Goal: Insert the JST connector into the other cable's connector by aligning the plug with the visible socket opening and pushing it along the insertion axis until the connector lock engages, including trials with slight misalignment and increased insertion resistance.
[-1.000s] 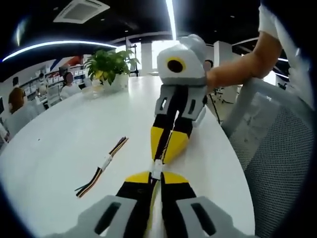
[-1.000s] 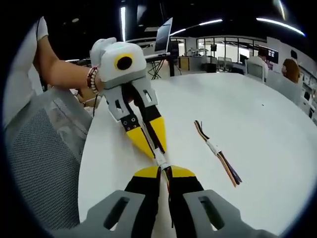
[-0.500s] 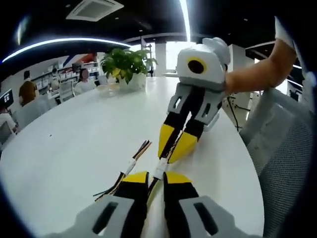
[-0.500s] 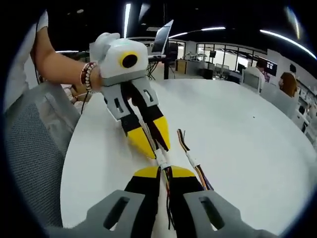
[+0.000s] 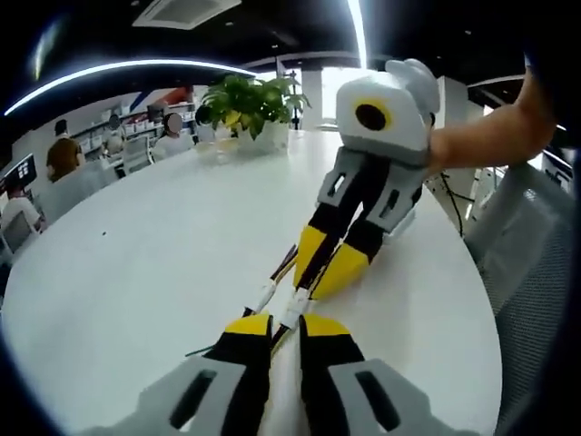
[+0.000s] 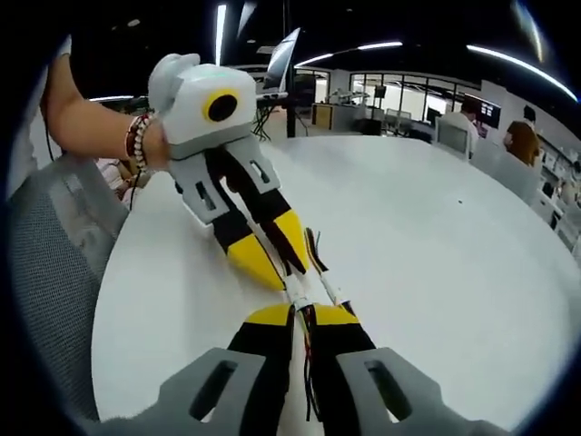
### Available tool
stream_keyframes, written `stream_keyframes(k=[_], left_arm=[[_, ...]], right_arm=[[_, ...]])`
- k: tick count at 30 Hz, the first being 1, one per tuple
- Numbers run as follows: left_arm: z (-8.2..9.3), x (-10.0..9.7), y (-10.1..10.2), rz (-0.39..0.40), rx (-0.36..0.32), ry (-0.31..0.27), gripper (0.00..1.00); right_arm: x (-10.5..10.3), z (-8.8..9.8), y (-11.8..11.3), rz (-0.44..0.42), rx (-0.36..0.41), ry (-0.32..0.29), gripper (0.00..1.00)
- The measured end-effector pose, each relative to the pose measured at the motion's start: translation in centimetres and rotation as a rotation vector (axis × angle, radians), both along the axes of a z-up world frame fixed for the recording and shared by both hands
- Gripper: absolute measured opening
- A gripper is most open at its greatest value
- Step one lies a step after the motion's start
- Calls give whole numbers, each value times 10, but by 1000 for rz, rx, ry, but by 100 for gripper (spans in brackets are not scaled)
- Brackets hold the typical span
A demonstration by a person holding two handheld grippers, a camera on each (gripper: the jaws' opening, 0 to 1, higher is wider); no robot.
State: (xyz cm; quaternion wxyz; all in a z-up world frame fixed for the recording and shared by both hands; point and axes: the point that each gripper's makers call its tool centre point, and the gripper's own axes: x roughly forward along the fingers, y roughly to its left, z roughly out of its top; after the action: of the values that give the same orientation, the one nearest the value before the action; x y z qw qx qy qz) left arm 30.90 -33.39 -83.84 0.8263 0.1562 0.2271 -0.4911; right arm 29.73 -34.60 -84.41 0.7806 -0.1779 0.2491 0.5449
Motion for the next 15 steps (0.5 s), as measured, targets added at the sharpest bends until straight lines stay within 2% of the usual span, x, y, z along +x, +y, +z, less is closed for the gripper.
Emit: stream_keyframes(k=[3,8,11,15], left_arm=[[-1,0,0,8,1,5,4],[-6,-4,1,7,4,28,5],[-9,-4,2,23,1,37,5],[-5,-5,5,30,4,35,9]], right_arm=[[0,-3,1,10,-13,-22,4],[-4,-10,1,17,-26,-11,4],[-3,-8,1,0,-7,8,4],[-2,-5,-2,-9,-5,1,5]])
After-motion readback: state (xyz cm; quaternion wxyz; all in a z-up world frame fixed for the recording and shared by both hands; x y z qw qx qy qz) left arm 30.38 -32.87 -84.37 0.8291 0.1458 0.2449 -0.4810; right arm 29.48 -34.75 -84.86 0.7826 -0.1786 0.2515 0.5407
